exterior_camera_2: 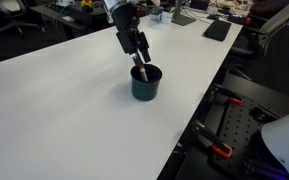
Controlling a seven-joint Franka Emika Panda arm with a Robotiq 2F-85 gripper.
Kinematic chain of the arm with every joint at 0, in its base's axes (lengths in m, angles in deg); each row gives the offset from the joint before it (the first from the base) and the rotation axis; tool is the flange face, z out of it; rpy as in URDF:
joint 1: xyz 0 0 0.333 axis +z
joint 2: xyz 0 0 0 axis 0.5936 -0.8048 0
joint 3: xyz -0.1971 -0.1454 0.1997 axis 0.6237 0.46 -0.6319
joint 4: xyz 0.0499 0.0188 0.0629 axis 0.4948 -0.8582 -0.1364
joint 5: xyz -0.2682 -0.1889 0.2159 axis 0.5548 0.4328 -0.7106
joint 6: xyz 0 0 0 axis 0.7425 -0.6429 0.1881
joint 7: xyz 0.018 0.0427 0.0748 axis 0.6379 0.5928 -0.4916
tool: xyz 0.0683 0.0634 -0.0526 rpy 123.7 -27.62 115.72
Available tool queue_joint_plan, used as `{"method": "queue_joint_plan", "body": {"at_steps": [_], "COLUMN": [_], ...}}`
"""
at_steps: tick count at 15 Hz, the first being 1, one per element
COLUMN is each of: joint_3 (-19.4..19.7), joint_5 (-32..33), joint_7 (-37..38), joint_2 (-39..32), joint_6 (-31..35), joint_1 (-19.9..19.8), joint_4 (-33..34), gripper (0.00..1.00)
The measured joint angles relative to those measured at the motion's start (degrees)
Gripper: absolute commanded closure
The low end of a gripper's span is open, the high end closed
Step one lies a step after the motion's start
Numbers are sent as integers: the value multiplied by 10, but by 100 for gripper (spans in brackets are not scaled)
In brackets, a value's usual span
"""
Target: Move the marker to the table
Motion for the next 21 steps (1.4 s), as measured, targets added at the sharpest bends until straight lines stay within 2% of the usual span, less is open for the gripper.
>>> {"method": "queue_joint_plan", "body": {"at_steps": [2,5,7,8,9,10,17,20,21], "joint_3": [0,0,0,0,0,0,5,5,5], "joint_5": [0,0,0,0,0,0,4,6,6], "joint_7": [0,0,0,0,0,0,-1,-2,-2], "joint_2": [0,0,0,0,0,0,0,0,0], "joint_6": [0,0,0,0,0,0,27,39,42], "joint_1": [0,0,0,0,0,0,-1,-2,-2], "joint_4": [0,0,0,0,0,0,0,0,0], "gripper": [55,78,81,78,55,53,1,0,10]}}
